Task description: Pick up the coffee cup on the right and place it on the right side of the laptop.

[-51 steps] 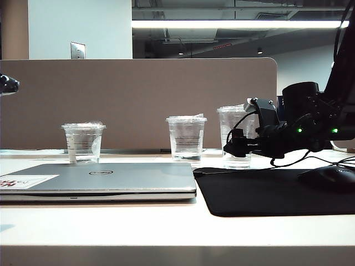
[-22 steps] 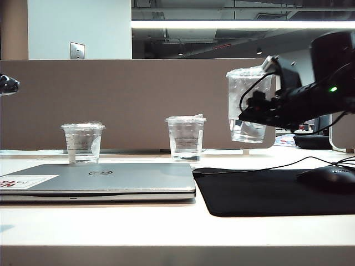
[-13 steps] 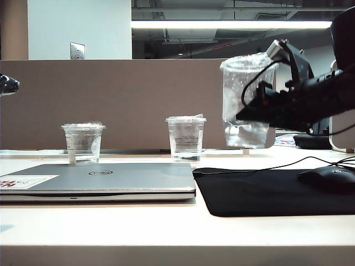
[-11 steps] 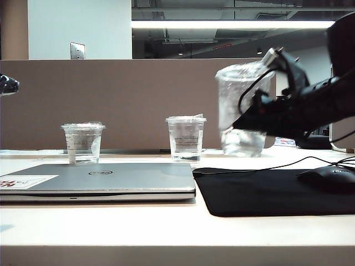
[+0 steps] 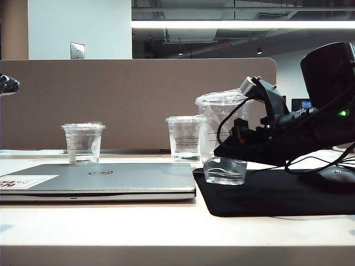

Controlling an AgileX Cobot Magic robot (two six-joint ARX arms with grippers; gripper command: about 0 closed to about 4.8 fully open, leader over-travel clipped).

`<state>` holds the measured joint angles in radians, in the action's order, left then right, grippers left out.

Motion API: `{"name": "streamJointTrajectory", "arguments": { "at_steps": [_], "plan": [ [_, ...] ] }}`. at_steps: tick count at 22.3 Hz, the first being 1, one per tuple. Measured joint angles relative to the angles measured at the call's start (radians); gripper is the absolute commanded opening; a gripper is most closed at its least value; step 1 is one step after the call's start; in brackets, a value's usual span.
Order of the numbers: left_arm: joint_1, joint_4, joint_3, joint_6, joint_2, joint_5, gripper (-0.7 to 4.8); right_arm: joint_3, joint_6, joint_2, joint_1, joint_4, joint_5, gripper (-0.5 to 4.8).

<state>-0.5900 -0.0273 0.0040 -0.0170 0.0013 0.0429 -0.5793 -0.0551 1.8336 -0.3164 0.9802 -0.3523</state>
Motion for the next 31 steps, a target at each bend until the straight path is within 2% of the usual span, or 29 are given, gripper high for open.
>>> {"name": "streamJointTrajectory", "arguments": {
  "at_steps": [2,3,4,6,10,19,23,26,28,30,31],
  "plan": [
    [0.000,0.000,0.000,0.000,0.000,0.000,-0.05,0.000,0.000,0.012,0.000,0.013,0.000,2.93],
    [0.000,0.000,0.000,0.000,0.000,0.000,-0.05,0.000,0.000,0.015,0.000,0.017,0.001,3.49],
    [0.000,0.000,0.000,0.000,0.000,0.000,-0.05,0.000,0.003,0.016,0.000,0.019,0.010,3.70],
    [0.000,0.000,0.000,0.000,0.000,0.000,-0.05,-0.001,0.002,0.017,0.000,0.025,0.012,3.71],
    [0.000,0.000,0.000,0.000,0.000,0.000,-0.05,0.000,-0.012,0.016,0.000,0.025,0.011,4.24],
    [0.000,0.000,0.000,0.000,0.000,0.000,-0.05,0.158,-0.050,-0.149,0.000,0.024,0.000,4.32],
    [0.001,0.000,0.000,0.000,0.000,0.000,-0.05,0.274,-0.070,-0.287,0.000,0.024,0.000,4.33],
    [0.028,0.000,0.000,0.000,0.000,0.000,-0.05,0.373,-0.132,-0.407,0.000,0.024,-0.004,4.32],
    [0.086,0.000,0.000,0.000,0.000,0.002,-0.05,0.424,-0.184,-0.478,0.000,0.023,-0.011,4.13],
    [0.174,0.000,0.000,0.000,0.000,0.000,-0.05,0.470,-0.203,-0.570,0.000,0.024,-0.029,2.71],
    [0.211,0.000,0.000,0.000,0.000,0.005,-0.05,0.478,-0.205,-0.592,0.000,0.024,-0.034,2.23]
  ]
}}
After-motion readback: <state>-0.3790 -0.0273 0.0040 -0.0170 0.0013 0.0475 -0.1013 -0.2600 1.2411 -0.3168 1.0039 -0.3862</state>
